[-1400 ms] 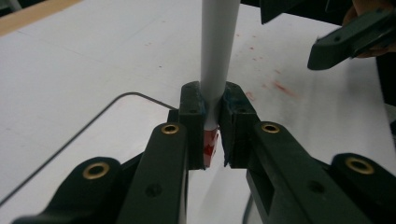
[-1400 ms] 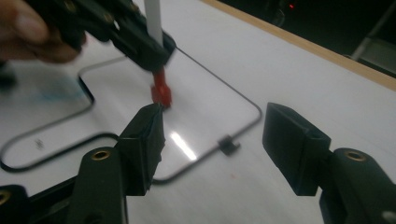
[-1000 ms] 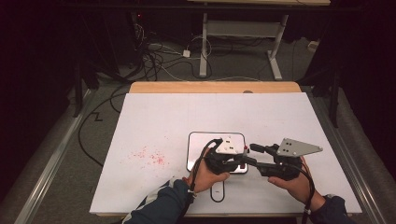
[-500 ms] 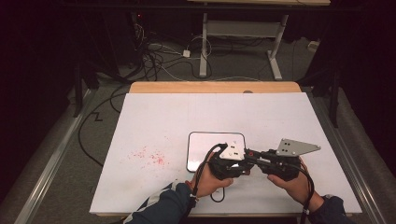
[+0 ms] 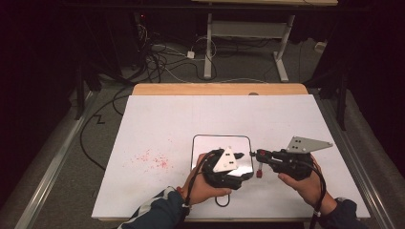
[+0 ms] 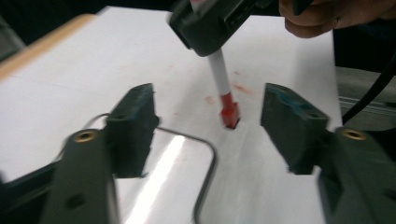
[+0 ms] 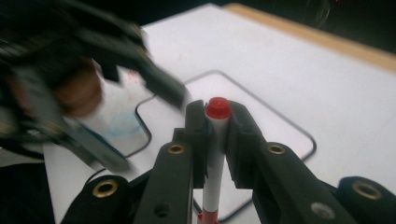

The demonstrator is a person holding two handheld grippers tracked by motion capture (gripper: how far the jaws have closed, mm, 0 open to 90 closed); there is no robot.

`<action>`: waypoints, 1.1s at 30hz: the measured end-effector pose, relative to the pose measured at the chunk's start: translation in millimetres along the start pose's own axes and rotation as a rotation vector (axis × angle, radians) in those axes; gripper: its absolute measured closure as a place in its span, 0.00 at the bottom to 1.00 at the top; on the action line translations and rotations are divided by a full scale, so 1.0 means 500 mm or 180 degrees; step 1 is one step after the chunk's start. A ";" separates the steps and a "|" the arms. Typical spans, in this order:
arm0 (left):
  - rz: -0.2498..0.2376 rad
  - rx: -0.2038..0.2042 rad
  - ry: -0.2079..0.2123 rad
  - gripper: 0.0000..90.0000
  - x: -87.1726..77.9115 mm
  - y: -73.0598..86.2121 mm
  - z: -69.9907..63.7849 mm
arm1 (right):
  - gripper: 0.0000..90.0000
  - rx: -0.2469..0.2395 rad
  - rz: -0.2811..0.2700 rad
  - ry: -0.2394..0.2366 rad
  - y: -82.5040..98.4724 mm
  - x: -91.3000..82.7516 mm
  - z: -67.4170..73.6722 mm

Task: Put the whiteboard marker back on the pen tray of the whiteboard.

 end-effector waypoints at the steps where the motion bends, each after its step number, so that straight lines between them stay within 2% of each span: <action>1: -0.0008 0.0026 -0.0101 0.32 -0.017 0.004 0.006 | 0.91 0.0050 0.0045 0.0062 0.002 0.002 -0.008; 3: 0.0027 0.0049 -0.0305 0.28 -0.053 0.020 0.021 | 0.91 0.0180 0.0174 0.0042 0.008 0.010 -0.019; 4: 0.0058 0.0052 -0.0421 0.27 -0.070 0.032 0.031 | 0.91 0.0236 0.0211 0.0088 0.010 0.015 -0.026; 6: 0.0120 0.0015 -0.0674 0.26 -0.105 0.061 0.053 | 0.91 0.0378 0.0285 0.0099 0.013 0.028 -0.036; 7: 0.0163 -0.0017 -0.0745 0.26 -0.123 0.078 0.064 | 0.91 0.0440 0.0296 0.0118 0.013 0.036 -0.042; 9: 0.0274 -0.0039 -0.0968 0.25 -0.157 0.113 0.088 | 0.91 0.0566 0.0337 0.0087 0.013 0.051 -0.052; 11: 0.0332 -0.0234 -0.1101 0.25 -0.187 0.147 0.109 | 0.91 0.0651 0.0388 0.0095 0.016 0.069 -0.063; 13: 0.0427 -0.0349 -0.1245 0.25 -0.214 0.177 0.125 | 0.90 0.0741 0.0422 0.0122 0.019 0.088 -0.075; 15: 0.0455 -0.0471 -0.1299 0.25 -0.234 0.200 0.133 | 0.91 0.0825 0.0442 0.0150 0.021 0.104 -0.086; 18: 0.0492 -0.0527 -0.1365 0.25 -0.251 0.225 0.142 | 0.90 0.0967 0.0436 0.0158 0.024 0.126 -0.102; 20: 0.0574 -0.0615 -0.1404 0.25 -0.255 0.239 0.146 | 0.90 0.1021 0.0352 0.0115 0.027 0.141 -0.111; 22: 0.0610 -0.0676 -0.1426 0.24 -0.255 0.248 0.152 | 0.89 0.1140 0.0353 0.0184 0.039 0.156 -0.124; 24: 0.0624 -0.0719 -0.1425 0.24 -0.253 0.252 0.154 | 0.89 0.1283 0.0304 0.0178 0.048 0.166 -0.134; 26: 0.0658 -0.0711 -0.1403 0.24 -0.249 0.255 0.153 | 0.89 0.1355 0.0271 0.0240 0.056 0.175 -0.141; 27: 0.0672 -0.0705 -0.1403 0.24 -0.247 0.256 0.153 | 0.88 0.1374 0.0256 0.0274 0.059 0.179 -0.143; 33: 0.0768 -0.0702 -0.1361 0.24 -0.234 0.264 0.154 | 0.86 0.1140 0.0290 0.0611 0.078 0.199 -0.148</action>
Point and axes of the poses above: each handheld gripper's, and its own axes: x roughly forward along the jaws, y roughly out of its underside, z roughly to its left, the point moved 7 cm from there along x, roughly forward along the jaws, and after that the axes turned 3 degrees about -z, right-handed, at the moved point
